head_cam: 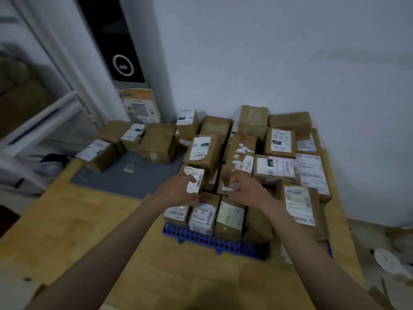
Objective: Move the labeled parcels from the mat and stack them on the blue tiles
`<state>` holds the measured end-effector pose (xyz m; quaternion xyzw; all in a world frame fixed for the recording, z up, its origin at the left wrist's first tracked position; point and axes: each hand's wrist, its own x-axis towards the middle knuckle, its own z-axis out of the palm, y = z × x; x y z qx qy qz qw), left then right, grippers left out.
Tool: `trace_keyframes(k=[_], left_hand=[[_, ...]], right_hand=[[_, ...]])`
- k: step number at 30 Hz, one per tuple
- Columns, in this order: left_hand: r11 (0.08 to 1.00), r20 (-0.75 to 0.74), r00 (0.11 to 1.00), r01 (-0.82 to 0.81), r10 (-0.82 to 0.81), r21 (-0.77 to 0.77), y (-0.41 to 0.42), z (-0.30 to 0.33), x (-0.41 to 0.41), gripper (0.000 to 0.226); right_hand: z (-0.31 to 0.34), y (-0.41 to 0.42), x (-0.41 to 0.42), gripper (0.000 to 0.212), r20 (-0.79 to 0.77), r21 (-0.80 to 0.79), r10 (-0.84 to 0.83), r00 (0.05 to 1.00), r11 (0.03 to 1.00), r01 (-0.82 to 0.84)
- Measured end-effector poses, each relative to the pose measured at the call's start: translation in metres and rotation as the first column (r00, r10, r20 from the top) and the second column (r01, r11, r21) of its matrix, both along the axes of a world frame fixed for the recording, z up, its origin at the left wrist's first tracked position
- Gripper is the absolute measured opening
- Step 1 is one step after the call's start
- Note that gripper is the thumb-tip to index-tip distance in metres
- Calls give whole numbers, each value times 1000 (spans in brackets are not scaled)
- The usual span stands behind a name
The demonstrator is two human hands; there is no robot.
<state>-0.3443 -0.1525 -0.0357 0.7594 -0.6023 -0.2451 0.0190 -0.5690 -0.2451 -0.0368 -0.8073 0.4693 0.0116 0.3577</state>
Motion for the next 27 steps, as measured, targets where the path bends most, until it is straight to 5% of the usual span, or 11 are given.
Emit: trace_keyframes(k=[10,19,27], left_hand=[[984,1,984,-180,180,-1,81,-6,77,58],[982,-62,981,-187,185,-17,95,-29,144,56],[990,-101,985,-142,142,7,101,-52,259,55]], right_hand=[[15,39,91,43,-20,26,219,976,975,-218],[11,65,161,31,-1,52,177,984,983,-176],[-18,96,269,41,-43,67,93,995,994,-90]])
